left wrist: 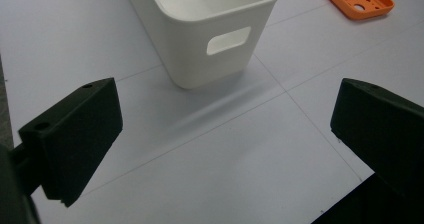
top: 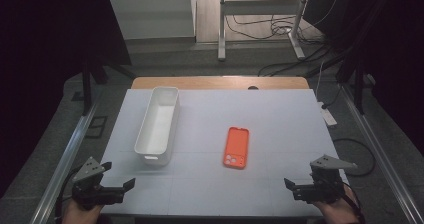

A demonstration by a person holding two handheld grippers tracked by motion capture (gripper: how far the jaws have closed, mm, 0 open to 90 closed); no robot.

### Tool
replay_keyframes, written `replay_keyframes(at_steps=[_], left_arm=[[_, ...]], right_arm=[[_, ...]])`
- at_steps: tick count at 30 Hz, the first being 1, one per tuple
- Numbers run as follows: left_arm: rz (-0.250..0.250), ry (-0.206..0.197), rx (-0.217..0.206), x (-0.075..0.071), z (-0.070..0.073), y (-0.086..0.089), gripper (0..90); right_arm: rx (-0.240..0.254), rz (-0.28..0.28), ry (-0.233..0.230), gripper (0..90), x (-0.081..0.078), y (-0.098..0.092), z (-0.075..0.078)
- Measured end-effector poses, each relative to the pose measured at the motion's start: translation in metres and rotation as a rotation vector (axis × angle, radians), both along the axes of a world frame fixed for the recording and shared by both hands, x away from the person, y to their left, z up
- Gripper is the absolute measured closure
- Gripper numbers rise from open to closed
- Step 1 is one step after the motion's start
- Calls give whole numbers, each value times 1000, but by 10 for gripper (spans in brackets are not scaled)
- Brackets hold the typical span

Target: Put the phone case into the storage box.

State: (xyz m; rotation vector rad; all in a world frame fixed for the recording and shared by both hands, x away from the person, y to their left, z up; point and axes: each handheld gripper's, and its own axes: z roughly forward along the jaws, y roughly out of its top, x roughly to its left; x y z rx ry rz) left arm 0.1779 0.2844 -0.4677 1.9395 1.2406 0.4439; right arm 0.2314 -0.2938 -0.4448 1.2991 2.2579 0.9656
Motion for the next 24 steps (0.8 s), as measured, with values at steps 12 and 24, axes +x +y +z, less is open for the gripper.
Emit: replay_keyframes(at_steps=[12,24], left_arm=[[-2,7,-3,0,0,0,10],[0,10,-16,0,0,2,12]], right_arm=[[-4,21,30,0,4,1,-1],[7,35,7,0,13,6,-1]])
